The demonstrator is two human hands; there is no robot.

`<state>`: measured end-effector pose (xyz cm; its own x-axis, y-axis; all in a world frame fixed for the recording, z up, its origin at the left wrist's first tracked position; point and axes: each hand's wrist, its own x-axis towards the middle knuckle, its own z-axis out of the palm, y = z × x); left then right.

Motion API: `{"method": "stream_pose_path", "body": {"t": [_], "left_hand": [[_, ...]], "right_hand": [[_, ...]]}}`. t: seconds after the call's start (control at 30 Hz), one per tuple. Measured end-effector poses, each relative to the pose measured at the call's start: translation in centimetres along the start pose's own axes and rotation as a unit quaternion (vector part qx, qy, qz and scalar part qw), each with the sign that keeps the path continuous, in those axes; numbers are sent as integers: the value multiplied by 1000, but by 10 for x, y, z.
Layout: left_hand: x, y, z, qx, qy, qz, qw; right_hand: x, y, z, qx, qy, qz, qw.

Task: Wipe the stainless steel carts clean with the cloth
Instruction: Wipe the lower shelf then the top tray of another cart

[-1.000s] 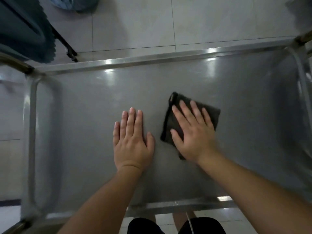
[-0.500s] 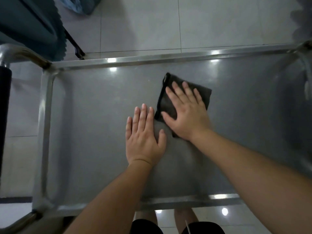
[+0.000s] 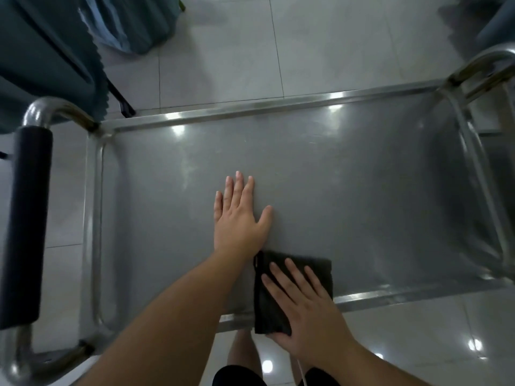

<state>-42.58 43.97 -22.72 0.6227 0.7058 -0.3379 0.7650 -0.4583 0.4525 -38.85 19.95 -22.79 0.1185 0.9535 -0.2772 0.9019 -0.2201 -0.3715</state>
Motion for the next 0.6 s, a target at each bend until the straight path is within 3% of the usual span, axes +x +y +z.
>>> {"method": "stream_pose_path", "body": {"t": [0.17, 0.27, 0.47, 0.6], "left_hand": [[5, -4, -40, 26, -105, 18, 994], [-14, -12, -60, 39, -117, 13, 992], [-94, -43, -76, 40, -190, -22, 981], [-134, -54, -86, 38, -186, -50, 981]], "right_hand": [[-14, -8, -10, 6, -43, -50, 998], [-9, -13, -32, 2, -94, -38, 995], [21, -44, -86, 78, -213, 92, 970], [34, -67, -116, 81, -276, 189, 939]]}}
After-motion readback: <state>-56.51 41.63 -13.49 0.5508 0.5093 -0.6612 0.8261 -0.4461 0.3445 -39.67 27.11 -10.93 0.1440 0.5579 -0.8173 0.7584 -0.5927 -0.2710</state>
